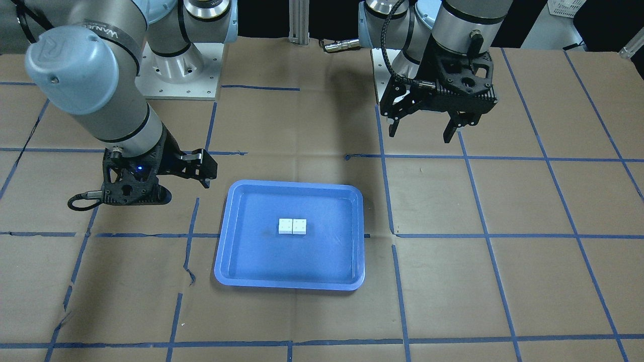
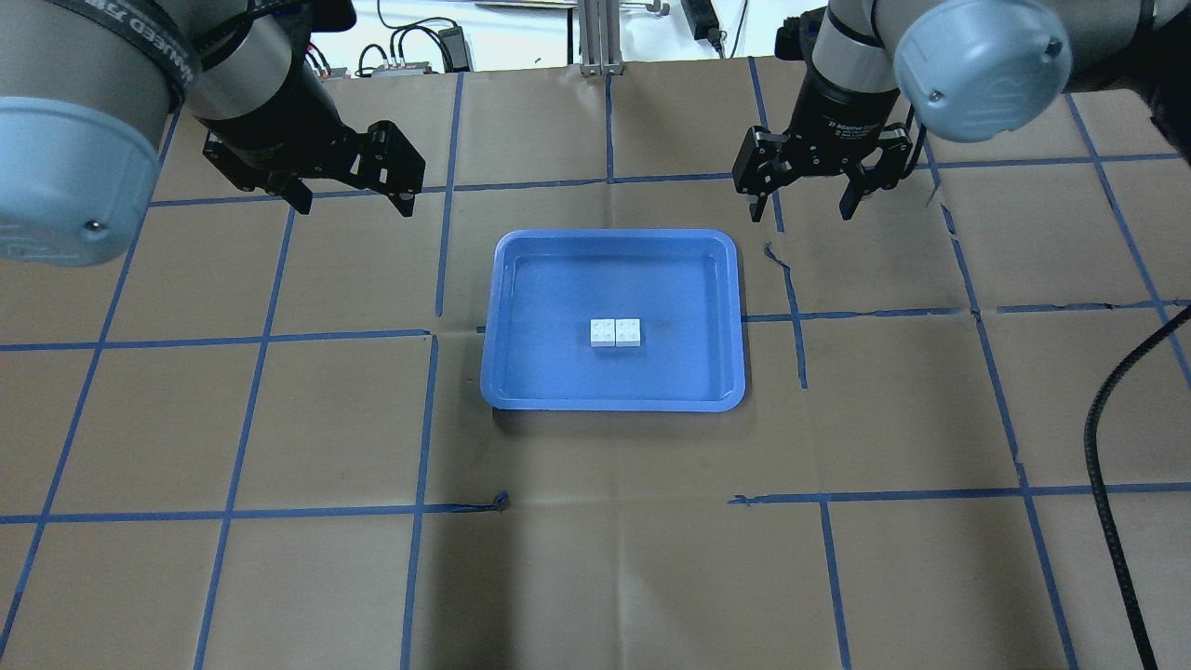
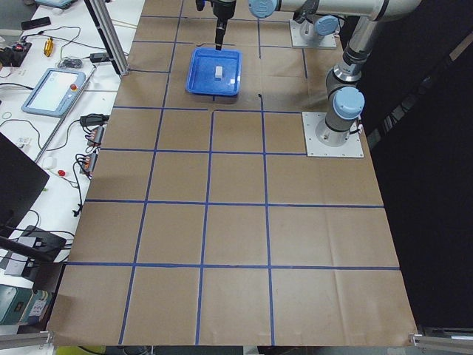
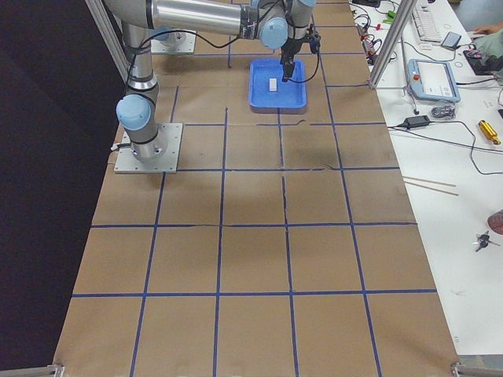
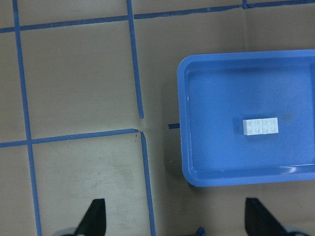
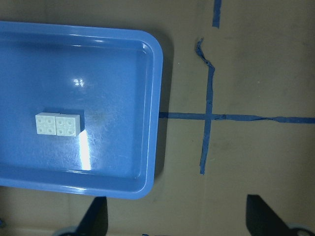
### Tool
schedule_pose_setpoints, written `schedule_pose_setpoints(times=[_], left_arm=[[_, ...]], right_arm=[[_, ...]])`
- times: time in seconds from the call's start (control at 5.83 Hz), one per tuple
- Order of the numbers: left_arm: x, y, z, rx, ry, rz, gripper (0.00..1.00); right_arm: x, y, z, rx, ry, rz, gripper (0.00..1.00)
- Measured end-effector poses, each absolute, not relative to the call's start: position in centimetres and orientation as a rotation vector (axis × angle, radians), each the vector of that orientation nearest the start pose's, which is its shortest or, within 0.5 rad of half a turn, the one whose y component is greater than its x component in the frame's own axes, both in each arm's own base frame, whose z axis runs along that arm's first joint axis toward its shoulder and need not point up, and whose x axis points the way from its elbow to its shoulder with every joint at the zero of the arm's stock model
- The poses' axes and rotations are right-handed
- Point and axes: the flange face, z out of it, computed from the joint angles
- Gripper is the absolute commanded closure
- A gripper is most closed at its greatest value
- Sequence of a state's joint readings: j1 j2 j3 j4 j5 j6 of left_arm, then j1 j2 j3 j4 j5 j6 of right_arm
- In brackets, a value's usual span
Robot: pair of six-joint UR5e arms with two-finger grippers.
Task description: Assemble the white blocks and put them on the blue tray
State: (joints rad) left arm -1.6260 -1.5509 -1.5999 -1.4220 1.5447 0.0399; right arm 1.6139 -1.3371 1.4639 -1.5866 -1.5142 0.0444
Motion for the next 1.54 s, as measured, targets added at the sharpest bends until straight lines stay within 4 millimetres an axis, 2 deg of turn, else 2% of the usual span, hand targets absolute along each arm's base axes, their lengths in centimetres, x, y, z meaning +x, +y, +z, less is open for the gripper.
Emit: schedule_pose_setpoints(times=[0.34, 0.69, 0.86, 1.2, 1.54], left_arm=[[-16.3, -48.8, 50.0, 0.153, 3.157, -0.224, 0.01], [-16.3, -48.8, 50.0, 0.153, 3.157, -0.225, 0.01], [-16.3, -48.8, 50.0, 0.153, 3.157, -0.225, 0.01], [-16.3, -48.8, 49.9, 0.153, 3.157, -0.223, 0.01], [-16.3, -48.9, 49.9, 0.153, 3.157, -0.223, 0.01]], right_arm=[[14.5, -56.7, 46.5, 0.092, 3.093, 0.188, 0.00], [13.3, -54.7, 50.3, 0.193, 3.101, 0.151, 0.00], [13.6, -54.2, 50.9, 0.237, 3.117, 0.141, 0.00], [14.6, -53.8, 50.7, 0.242, 3.143, 0.141, 0.00], [14.8, -53.8, 50.5, 0.236, 3.143, 0.141, 0.00]])
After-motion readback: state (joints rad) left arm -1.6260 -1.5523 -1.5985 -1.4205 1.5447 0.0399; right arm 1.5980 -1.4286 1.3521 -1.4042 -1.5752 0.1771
